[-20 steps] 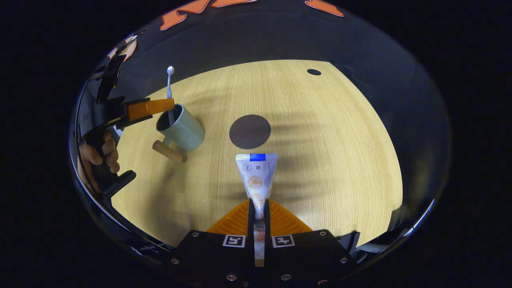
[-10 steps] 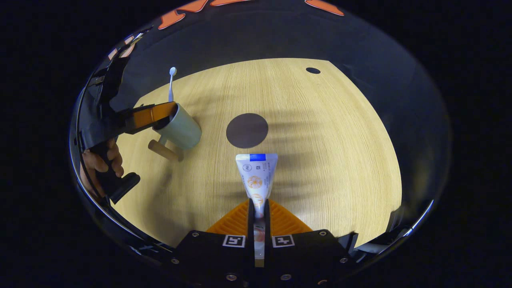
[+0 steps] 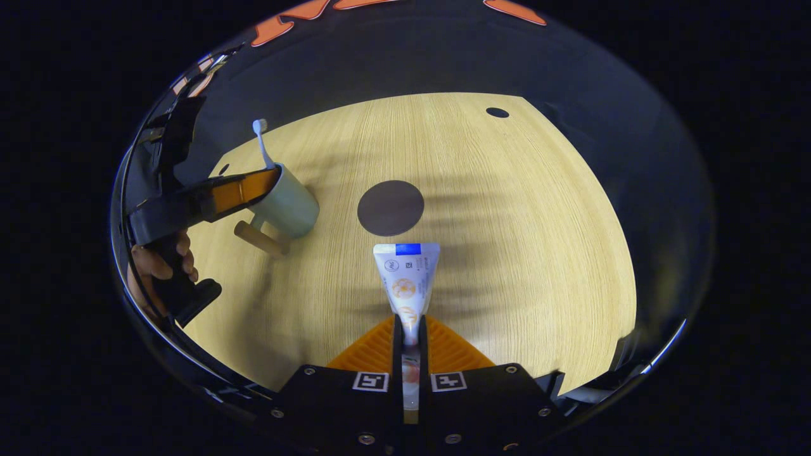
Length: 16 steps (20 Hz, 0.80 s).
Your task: Put the toothbrush and toothpaste on the desktop into the cup, then pick up the cup and place it on the coaster on the desktop.
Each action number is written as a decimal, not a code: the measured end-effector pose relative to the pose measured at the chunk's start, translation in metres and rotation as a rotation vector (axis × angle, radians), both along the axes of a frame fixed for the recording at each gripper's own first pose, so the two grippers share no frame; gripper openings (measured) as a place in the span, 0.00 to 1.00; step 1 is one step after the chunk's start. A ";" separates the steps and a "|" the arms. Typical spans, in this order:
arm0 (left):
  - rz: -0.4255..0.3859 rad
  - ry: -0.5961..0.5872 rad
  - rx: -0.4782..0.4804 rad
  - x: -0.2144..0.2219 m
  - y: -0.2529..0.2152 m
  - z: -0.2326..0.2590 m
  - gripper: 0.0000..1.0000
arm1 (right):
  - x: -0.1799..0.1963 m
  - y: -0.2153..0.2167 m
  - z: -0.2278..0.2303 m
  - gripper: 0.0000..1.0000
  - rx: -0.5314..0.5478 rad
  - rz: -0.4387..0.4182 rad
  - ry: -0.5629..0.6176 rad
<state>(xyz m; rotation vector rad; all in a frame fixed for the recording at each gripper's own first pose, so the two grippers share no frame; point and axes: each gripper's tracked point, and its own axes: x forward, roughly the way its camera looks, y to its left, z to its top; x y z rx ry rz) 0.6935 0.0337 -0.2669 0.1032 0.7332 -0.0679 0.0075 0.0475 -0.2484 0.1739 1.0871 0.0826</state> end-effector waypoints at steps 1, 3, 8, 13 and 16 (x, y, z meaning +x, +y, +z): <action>0.000 -0.002 0.002 0.000 0.002 0.001 0.14 | 0.000 0.000 0.000 0.10 0.001 0.001 0.001; 0.004 -0.006 0.004 -0.002 0.006 0.005 0.21 | 0.000 0.000 0.001 0.10 0.003 0.001 0.000; 0.014 -0.028 -0.007 -0.023 0.009 0.022 0.49 | 0.005 0.001 0.004 0.10 0.011 0.007 -0.019; 0.047 -0.074 -0.016 -0.042 0.024 0.046 0.78 | 0.024 0.008 0.017 0.10 0.014 0.035 -0.076; 0.071 -0.113 -0.047 -0.056 0.033 0.060 0.85 | 0.036 0.015 0.029 0.10 0.014 0.062 -0.119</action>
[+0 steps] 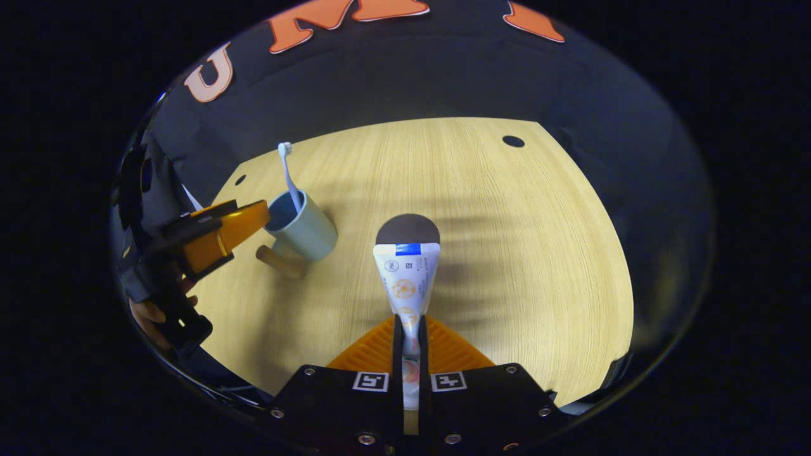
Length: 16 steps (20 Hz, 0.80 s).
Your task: Put the toothbrush and toothpaste on the desktop into the cup, then pick up the cup and place it on the coaster on the desktop.
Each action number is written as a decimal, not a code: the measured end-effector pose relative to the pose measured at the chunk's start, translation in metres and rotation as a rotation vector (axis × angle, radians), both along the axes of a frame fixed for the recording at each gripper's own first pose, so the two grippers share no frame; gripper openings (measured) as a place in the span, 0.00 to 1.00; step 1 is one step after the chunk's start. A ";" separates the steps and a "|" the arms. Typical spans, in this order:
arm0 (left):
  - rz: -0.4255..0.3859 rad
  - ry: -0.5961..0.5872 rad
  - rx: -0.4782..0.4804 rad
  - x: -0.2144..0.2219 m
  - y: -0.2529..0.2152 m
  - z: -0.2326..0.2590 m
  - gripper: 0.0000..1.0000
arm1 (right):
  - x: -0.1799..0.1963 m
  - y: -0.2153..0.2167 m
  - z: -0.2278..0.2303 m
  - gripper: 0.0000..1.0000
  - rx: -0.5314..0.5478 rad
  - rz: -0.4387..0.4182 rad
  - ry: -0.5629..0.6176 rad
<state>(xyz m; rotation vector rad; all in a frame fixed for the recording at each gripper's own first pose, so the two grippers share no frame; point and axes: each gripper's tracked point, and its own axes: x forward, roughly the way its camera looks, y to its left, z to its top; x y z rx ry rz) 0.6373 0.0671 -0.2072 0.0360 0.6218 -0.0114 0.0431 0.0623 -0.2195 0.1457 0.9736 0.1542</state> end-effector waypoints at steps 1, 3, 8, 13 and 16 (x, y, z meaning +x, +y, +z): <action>0.009 -0.010 0.000 -0.004 0.004 0.006 0.92 | 0.004 0.002 0.004 0.10 0.001 0.009 -0.013; 0.028 -0.035 0.005 -0.016 0.015 0.016 0.92 | 0.009 0.008 0.010 0.10 0.003 0.031 -0.034; 0.083 -0.103 0.012 -0.050 0.042 0.038 0.93 | 0.027 0.032 0.034 0.10 0.016 0.081 -0.093; 0.149 -0.104 0.010 -0.087 0.074 0.040 0.93 | 0.055 0.063 0.057 0.10 0.040 0.126 -0.169; 0.185 -0.107 0.012 -0.101 0.091 0.040 0.93 | 0.070 0.083 0.067 0.10 0.067 0.142 -0.217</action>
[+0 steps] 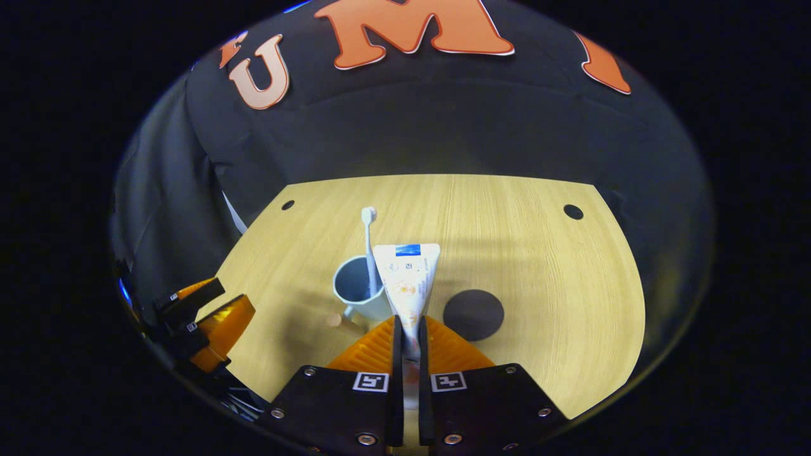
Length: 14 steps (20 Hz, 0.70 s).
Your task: Put the toothbrush and toothpaste on the desktop into the cup, then pick up the cup and place it on the coaster on the desktop.
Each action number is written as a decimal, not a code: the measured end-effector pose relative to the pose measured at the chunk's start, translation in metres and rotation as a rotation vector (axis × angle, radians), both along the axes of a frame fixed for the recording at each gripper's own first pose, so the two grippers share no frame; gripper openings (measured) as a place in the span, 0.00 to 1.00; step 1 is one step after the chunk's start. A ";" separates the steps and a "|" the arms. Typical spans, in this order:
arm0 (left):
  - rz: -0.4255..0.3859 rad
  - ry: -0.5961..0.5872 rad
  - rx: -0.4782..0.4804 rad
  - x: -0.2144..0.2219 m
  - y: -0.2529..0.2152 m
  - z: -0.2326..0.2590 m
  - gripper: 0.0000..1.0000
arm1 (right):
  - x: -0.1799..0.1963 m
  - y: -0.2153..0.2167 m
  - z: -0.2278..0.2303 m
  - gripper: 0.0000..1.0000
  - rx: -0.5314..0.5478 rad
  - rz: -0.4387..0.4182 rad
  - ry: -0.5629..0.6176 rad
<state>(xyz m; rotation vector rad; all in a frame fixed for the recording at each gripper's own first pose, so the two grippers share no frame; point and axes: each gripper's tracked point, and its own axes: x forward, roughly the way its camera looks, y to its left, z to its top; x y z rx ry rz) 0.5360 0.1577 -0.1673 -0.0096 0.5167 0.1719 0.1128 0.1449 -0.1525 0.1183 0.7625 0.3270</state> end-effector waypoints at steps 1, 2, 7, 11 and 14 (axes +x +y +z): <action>0.011 -0.001 -0.002 -0.004 0.006 0.000 0.93 | 0.004 0.006 0.004 0.10 0.010 0.005 -0.015; 0.019 -0.004 -0.002 -0.008 0.010 0.000 0.93 | 0.007 0.010 0.008 0.10 0.021 0.009 -0.033; 0.043 0.009 0.007 -0.023 0.029 -0.007 0.93 | 0.042 0.038 0.027 0.10 0.093 0.007 -0.142; 0.038 0.006 0.015 -0.026 0.036 -0.005 0.93 | 0.063 0.062 0.048 0.10 0.163 0.032 -0.270; 0.032 0.006 0.011 -0.026 0.038 -0.005 0.93 | 0.074 0.078 0.061 0.10 0.184 0.057 -0.369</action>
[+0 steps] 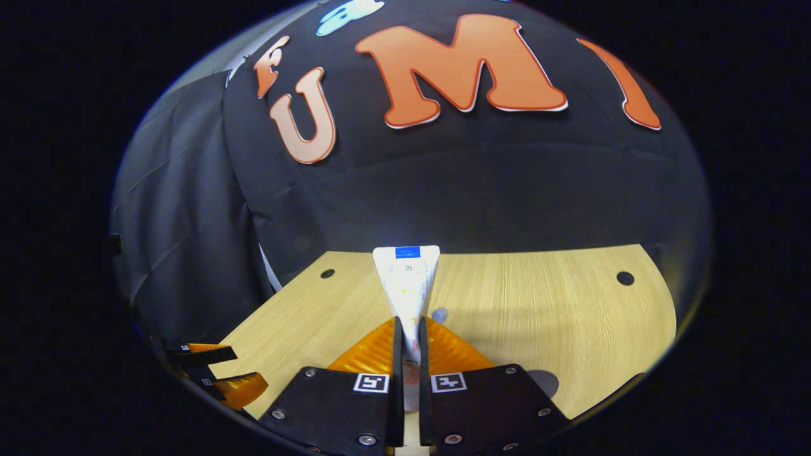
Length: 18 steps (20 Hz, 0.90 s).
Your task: Put the toothbrush and toothpaste on the desktop into the cup, then pick up the cup and place it on the coaster on the desktop.
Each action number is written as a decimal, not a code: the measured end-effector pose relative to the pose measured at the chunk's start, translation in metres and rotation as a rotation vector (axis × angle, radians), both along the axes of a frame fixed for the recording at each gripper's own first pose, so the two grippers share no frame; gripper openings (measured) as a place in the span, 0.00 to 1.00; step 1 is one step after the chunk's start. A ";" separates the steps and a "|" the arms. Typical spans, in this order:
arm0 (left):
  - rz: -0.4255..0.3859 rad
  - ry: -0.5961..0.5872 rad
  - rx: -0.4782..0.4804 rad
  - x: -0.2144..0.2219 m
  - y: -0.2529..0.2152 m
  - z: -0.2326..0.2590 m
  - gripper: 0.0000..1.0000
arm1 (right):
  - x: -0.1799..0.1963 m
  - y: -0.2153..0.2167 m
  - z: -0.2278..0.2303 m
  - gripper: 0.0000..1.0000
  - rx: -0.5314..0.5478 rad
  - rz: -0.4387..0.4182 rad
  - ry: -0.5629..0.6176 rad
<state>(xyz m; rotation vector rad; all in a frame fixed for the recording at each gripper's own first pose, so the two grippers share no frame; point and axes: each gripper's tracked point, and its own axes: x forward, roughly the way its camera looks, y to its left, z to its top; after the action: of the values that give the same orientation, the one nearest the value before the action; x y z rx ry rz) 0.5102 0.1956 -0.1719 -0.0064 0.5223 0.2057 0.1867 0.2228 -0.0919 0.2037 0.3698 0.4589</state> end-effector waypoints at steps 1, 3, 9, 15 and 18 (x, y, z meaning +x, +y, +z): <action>-0.003 0.003 -0.003 0.000 -0.001 -0.002 0.93 | 0.002 0.003 0.001 0.10 0.008 0.005 -0.023; -0.014 0.012 -0.008 0.001 -0.002 -0.005 0.93 | 0.010 0.014 0.001 0.10 0.015 0.018 -0.049; -0.041 0.045 -0.008 0.007 0.000 -0.017 0.93 | 0.022 0.029 -0.024 0.10 -0.021 0.039 -0.078; -0.062 0.076 -0.006 0.015 -0.002 -0.026 0.93 | 0.026 0.034 -0.058 0.10 -0.064 0.033 -0.041; -0.073 0.080 -0.010 0.020 -0.007 -0.027 0.93 | 0.023 0.033 -0.065 0.10 -0.103 0.034 -0.048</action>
<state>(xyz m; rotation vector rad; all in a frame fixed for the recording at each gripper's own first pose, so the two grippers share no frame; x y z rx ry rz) 0.5303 0.1882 -0.1985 0.0111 0.6024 0.1320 0.2094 0.2557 -0.1571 0.0860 0.3490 0.4765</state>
